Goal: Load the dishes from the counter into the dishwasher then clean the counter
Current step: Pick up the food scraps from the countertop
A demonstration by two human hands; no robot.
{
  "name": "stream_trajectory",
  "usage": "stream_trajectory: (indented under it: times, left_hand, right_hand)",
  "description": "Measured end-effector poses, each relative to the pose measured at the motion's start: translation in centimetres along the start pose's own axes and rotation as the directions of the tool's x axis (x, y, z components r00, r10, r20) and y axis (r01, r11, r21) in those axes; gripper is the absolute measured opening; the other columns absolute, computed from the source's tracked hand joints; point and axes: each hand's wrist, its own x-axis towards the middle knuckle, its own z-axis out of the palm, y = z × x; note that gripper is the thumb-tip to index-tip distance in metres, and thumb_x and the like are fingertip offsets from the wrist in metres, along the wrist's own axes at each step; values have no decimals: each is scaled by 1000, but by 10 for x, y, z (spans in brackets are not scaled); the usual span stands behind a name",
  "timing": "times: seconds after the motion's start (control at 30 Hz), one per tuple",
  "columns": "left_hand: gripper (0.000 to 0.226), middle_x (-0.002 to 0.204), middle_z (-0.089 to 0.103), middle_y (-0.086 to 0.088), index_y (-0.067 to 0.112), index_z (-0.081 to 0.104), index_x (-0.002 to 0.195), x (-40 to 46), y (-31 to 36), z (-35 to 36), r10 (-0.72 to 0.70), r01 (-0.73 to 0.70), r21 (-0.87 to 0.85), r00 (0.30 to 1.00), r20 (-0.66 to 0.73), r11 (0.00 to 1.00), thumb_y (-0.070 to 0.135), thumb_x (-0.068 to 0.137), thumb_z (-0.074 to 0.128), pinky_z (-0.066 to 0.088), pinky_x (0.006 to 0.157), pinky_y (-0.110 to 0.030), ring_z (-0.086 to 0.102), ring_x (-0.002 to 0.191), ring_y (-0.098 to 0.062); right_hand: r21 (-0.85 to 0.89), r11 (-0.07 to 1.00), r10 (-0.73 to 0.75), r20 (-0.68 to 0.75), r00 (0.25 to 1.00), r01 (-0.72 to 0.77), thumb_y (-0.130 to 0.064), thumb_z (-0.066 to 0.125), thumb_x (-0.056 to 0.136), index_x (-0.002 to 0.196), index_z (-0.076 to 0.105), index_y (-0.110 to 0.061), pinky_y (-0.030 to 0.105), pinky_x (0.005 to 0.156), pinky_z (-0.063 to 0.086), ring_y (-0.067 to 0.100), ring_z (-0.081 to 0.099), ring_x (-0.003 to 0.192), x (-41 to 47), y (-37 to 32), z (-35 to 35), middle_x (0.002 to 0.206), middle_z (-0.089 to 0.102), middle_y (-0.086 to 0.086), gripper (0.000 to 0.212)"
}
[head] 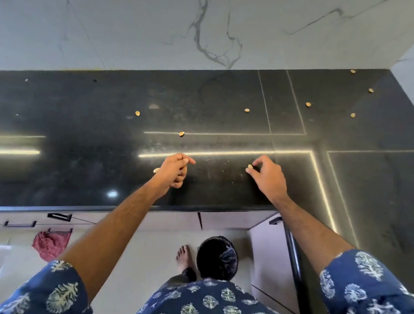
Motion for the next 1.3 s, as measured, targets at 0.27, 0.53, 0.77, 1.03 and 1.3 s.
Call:
stream_trajectory:
  times: [0.27, 0.53, 0.77, 1.03, 1.3]
  left_hand:
    - [26, 58, 32, 3, 7, 60, 106, 7, -4, -37, 69, -68, 89, 998, -1, 994, 17, 107, 36, 16, 43, -25, 20, 45, -10]
    - [15, 71, 50, 0, 20, 58, 101, 11, -20, -70, 184, -106, 317, 957, -226, 943, 28, 103, 47, 33, 45, -25, 40, 57, -12]
    - [18, 74, 53, 0, 13, 58, 105, 7, -25, -67, 294, -173, 372, 908, -298, 912, 25, 105, 44, 52, 80, -29, 50, 66, -15]
    - [11, 81, 63, -1, 18, 53, 103, 2, -29, -97, 332, -79, 549, 864, -378, 832, 27, 103, 46, 45, 58, -34, 57, 67, -19]
    - [33, 70, 57, 10, 21, 43, 105, 2, -37, -98, 411, -117, 961, 912, 5, 249, 53, 100, 45, 45, 54, -34, 61, 62, -19]
  right_hand:
    - [-359, 921, -137, 67, 988, 152, -33, 60, 94, 99, 59, -19, 33, 65, 45, 24, 64, 76, 12, -16, 7, 81, 67, -1, 15]
    - [-476, 843, -91, 333, 938, 251, -30, 56, 85, 94, 51, -13, 37, 64, 51, 24, 60, 68, 36, -32, -4, 77, 62, 0, 19]
    - [-526, 716, -231, 441, 867, 459, -31, 47, 89, 91, 42, -16, 34, 51, 43, 18, 55, 58, 34, -27, -2, 65, 54, -3, 16]
    - [-503, 694, -245, 509, 825, 516, -16, 47, 90, 88, 44, -14, 41, 55, 50, 21, 55, 58, 34, -28, 3, 65, 54, 0, 5]
    - [-353, 831, -237, 476, 847, 430, -9, 47, 94, 105, 39, -18, 42, 56, 50, 22, 57, 52, 34, -24, 5, 63, 60, 3, 17]
